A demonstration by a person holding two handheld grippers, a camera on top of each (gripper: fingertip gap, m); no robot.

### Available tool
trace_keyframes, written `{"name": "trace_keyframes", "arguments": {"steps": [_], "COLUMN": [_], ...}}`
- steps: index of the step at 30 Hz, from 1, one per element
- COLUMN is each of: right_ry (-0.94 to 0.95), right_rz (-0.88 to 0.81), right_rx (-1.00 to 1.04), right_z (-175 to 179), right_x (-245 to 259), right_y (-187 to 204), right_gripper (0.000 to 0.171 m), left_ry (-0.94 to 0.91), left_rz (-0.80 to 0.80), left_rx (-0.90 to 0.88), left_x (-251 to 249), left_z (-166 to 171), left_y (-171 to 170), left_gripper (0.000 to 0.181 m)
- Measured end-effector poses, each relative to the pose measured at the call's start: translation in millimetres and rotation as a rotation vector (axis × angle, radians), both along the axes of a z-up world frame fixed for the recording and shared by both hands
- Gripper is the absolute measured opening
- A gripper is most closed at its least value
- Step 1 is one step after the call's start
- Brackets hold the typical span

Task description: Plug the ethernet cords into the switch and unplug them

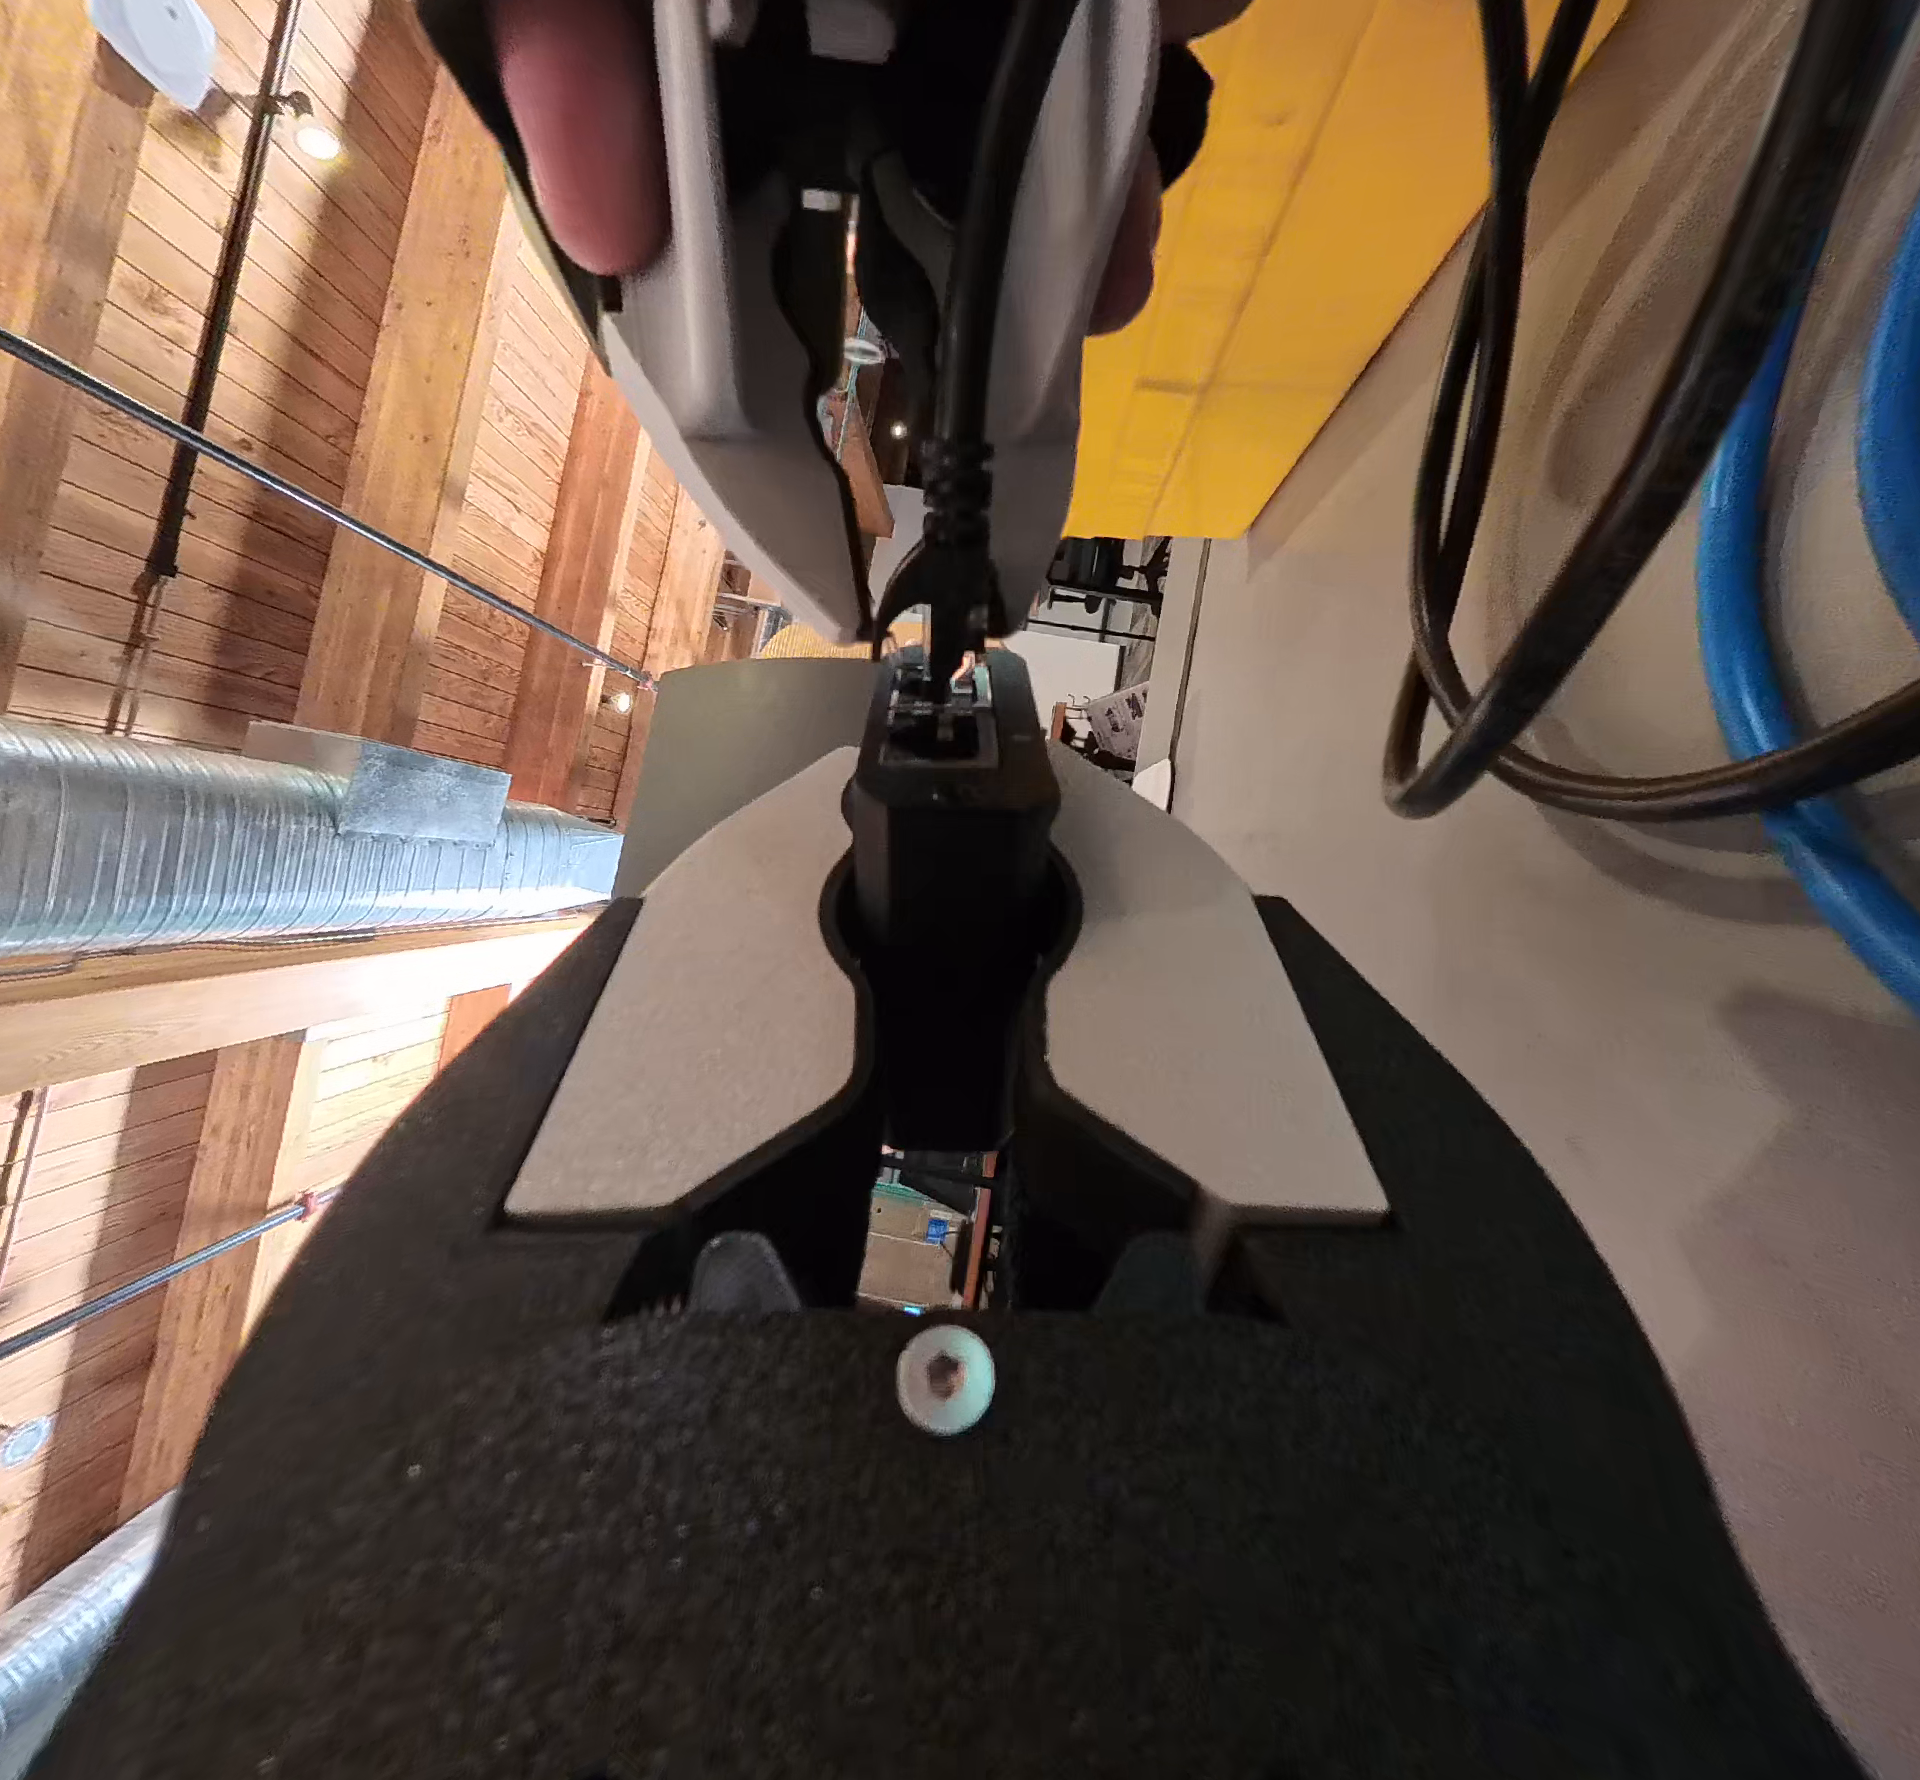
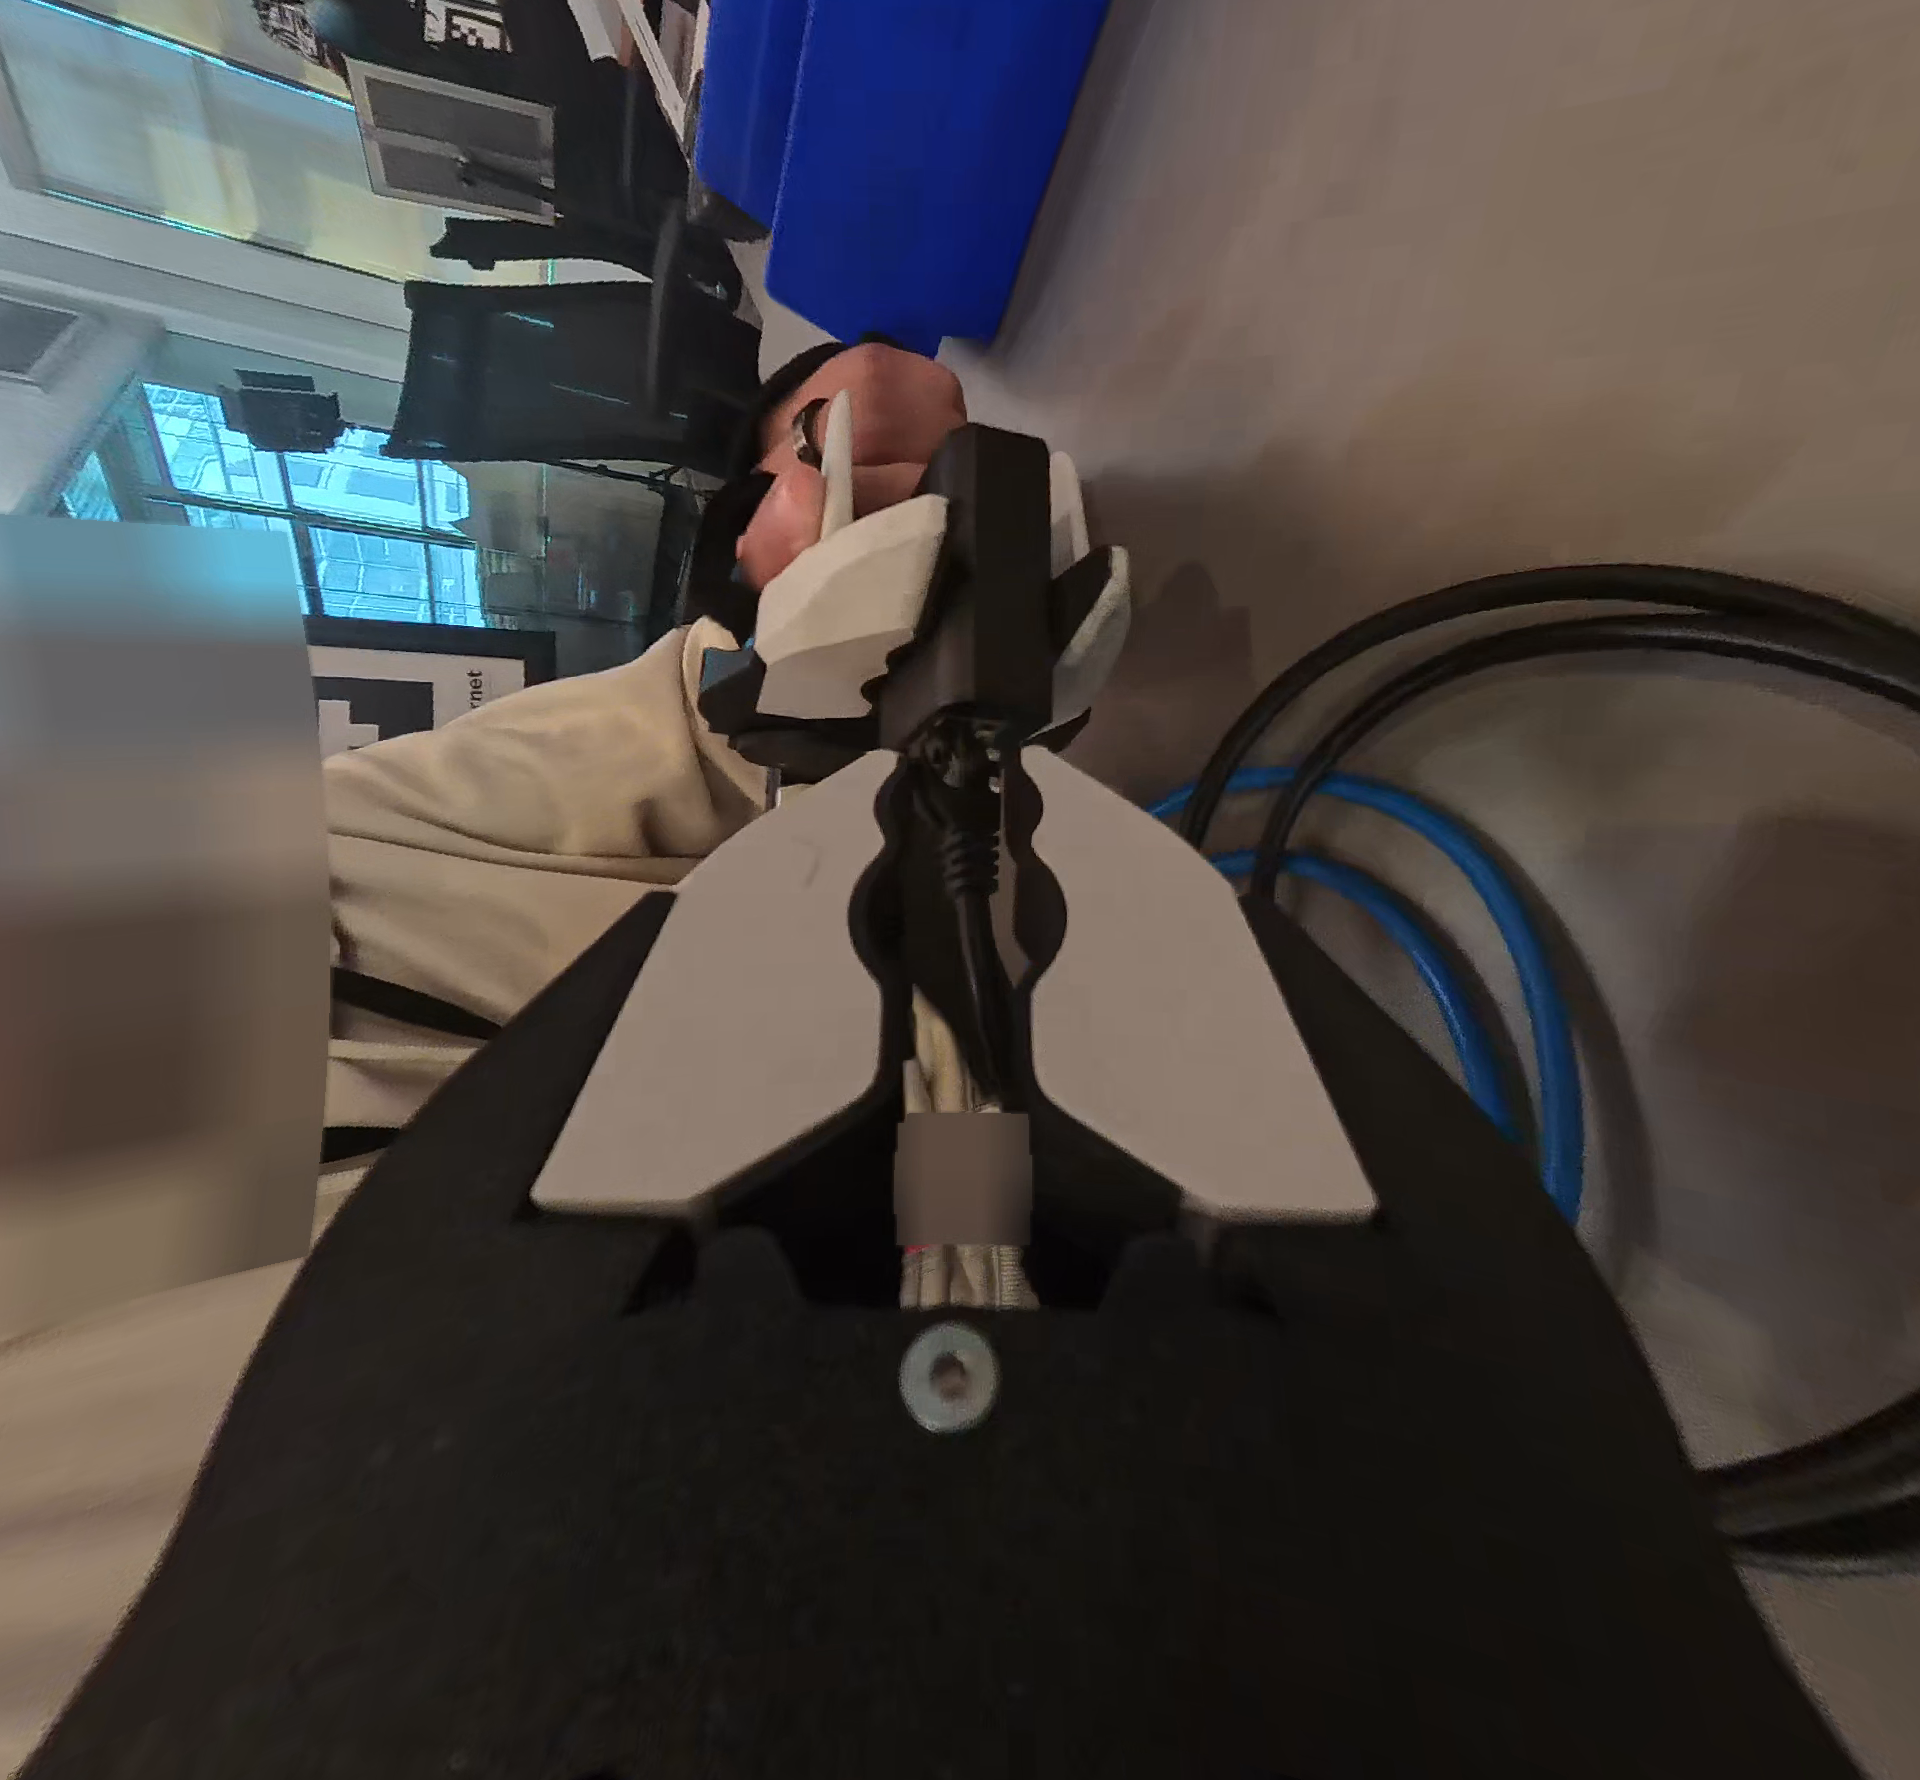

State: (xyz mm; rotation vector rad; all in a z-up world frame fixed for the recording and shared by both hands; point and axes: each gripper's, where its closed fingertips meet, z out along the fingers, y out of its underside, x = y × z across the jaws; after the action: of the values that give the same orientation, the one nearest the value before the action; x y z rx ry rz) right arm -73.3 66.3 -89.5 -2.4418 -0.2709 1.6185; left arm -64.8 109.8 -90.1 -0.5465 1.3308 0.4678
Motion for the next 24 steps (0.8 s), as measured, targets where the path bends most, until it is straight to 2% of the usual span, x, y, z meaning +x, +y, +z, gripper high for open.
{"name": "trace_keyframes", "arguments": {"steps": [7,16,24], "right_ry": [0.006,-0.089,-0.159], "right_rz": [0.010,0.081,0.107], "right_rx": [-0.038,0.055,0.112], "right_z": [-1.1,-7.4,-23.1], "right_x": [-2.1,-1.2,5.8], "right_y": [6.3,9.7,5.7], "right_gripper": [0.015,0.011,0.011], "left_ry": [0.005,0.005,0.090], "left_rz": [0.020,0.053,0.022], "left_rx": [-0.018,-0.033,-0.052], "left_x": [-1.9,-3.4,5.6], "left_z": [-1.5,-3.4,-22.3], "left_y": [6.0,10.7,8.7], "left_gripper": [0.026,0.027,0.027]}}
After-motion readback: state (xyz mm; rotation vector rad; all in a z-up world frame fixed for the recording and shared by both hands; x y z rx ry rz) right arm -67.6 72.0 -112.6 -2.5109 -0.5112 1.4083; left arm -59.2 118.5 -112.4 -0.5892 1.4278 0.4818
